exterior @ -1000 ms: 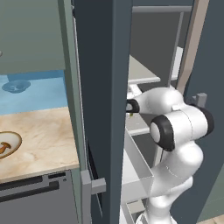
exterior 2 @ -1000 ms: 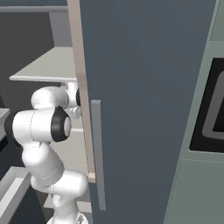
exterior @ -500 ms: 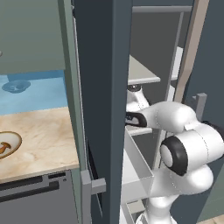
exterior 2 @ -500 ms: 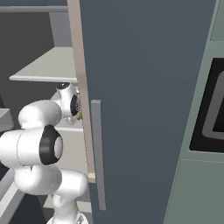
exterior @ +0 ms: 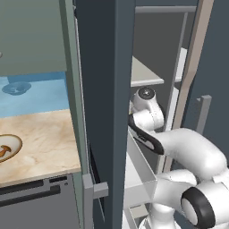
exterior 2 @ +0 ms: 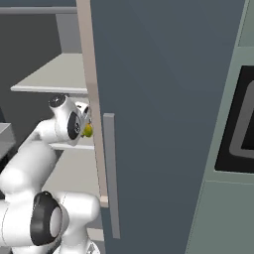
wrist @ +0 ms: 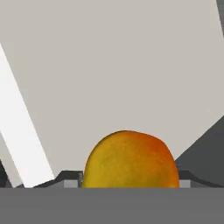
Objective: Take the garlic, mango, and mushroom from the freezer and place them in the bowl on the counter.
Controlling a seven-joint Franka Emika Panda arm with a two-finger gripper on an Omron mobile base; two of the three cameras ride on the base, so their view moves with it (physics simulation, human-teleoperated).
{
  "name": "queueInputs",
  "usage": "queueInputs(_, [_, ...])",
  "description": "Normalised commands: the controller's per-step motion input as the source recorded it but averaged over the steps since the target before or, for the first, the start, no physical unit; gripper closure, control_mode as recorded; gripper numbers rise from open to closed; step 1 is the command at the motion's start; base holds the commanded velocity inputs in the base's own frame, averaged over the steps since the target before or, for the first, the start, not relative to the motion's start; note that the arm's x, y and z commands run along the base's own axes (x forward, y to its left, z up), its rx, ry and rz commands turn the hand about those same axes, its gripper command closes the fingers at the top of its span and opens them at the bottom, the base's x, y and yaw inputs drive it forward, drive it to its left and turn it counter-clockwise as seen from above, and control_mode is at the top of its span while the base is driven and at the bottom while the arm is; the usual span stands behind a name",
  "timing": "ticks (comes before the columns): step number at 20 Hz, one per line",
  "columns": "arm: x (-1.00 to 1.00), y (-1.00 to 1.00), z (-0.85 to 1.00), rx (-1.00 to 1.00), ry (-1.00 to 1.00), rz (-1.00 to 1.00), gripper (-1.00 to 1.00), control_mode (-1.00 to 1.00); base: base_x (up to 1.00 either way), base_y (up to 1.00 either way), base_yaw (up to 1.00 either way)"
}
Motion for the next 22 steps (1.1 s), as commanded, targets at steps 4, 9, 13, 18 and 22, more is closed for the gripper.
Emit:
queueInputs(4, [-0.70,0.00,0.74,0.00,-0.03,0.00,1.00,-1.00,0.00,0.00,0.00])
queueInputs(9, [-0.83,0.00,0.65,0.00,0.00,0.00,1.00,-1.00,0.00,0.00,0.00])
queueInputs(13, [-0.72,-0.01,0.62,0.00,0.00,0.00,1.00,-1.00,0.00,0.00,0.00])
queueInputs(18, [-0.66,-0.32,0.47,0.00,-0.04,0.00,1.00,-1.00,0.00,0.00,0.00])
queueInputs(22, [-0.45,-0.32,0.28,0.00,-0.02,0.00,1.00,-1.00,0.00,0.00,0.00])
